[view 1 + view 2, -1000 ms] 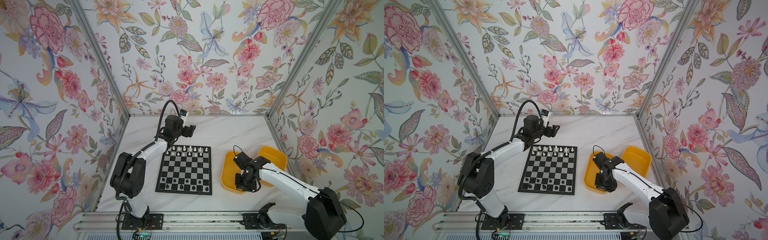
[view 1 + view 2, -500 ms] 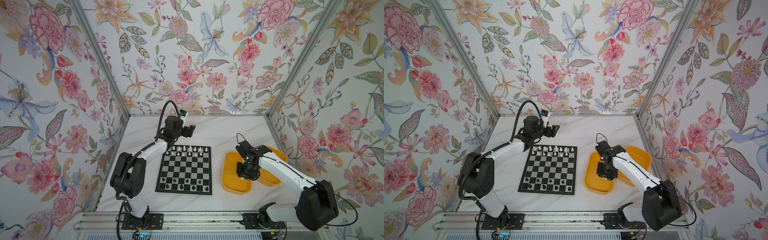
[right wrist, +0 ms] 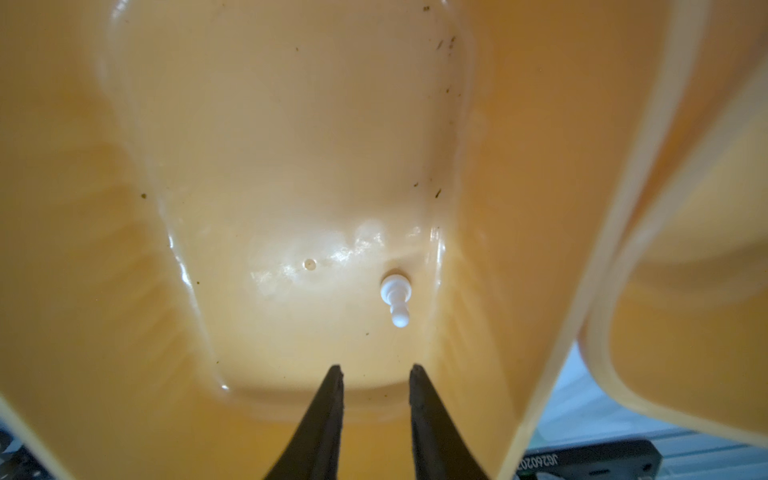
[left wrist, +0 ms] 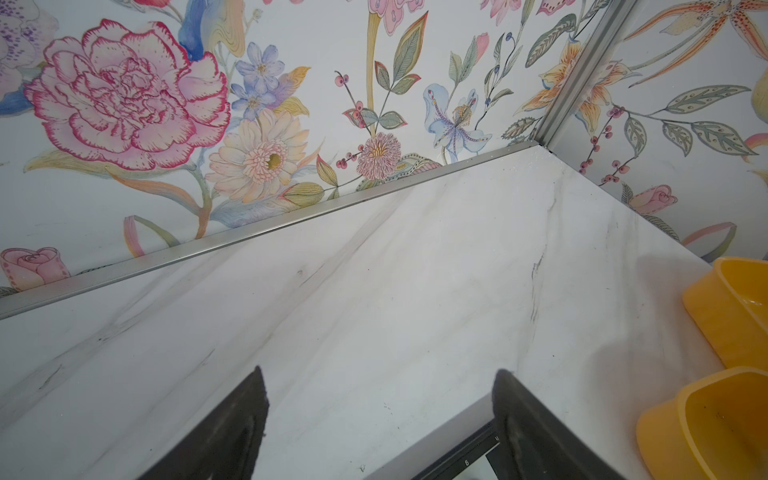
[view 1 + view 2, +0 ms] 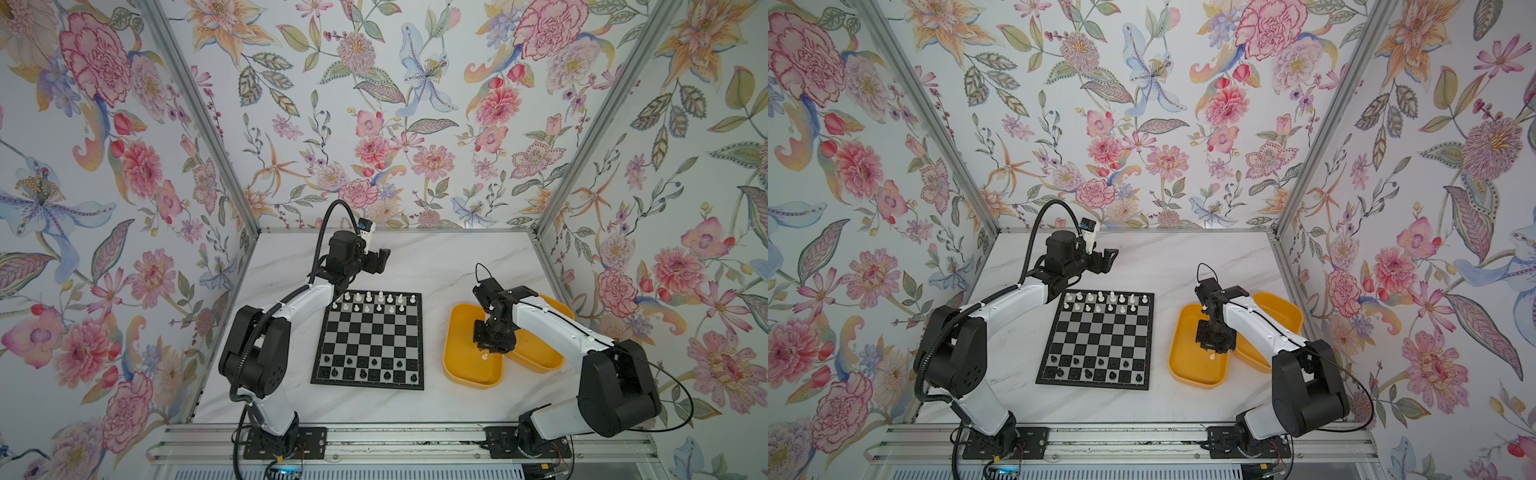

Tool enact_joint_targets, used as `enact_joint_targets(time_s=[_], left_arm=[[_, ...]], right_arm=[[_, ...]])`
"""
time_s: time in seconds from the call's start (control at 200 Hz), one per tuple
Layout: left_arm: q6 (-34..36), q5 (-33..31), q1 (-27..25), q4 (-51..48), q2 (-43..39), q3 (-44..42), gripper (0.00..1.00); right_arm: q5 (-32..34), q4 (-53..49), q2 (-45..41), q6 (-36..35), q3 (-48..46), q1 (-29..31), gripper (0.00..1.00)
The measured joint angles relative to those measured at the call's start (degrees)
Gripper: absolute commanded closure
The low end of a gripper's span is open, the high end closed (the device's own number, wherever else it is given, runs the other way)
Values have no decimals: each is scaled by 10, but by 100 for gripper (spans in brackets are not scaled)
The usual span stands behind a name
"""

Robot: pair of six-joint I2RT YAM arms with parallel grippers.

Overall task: Set up the chess pieces on the board
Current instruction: 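Lower the right gripper into the tray around the white pawn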

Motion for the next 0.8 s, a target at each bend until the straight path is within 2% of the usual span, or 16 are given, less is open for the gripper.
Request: enact_joint_targets(time_s=[0.801], left_arm=[[7,-1,-1,-36,0,33,14]], right_arm=[[-10,64,12,-6,-53,-25,71]])
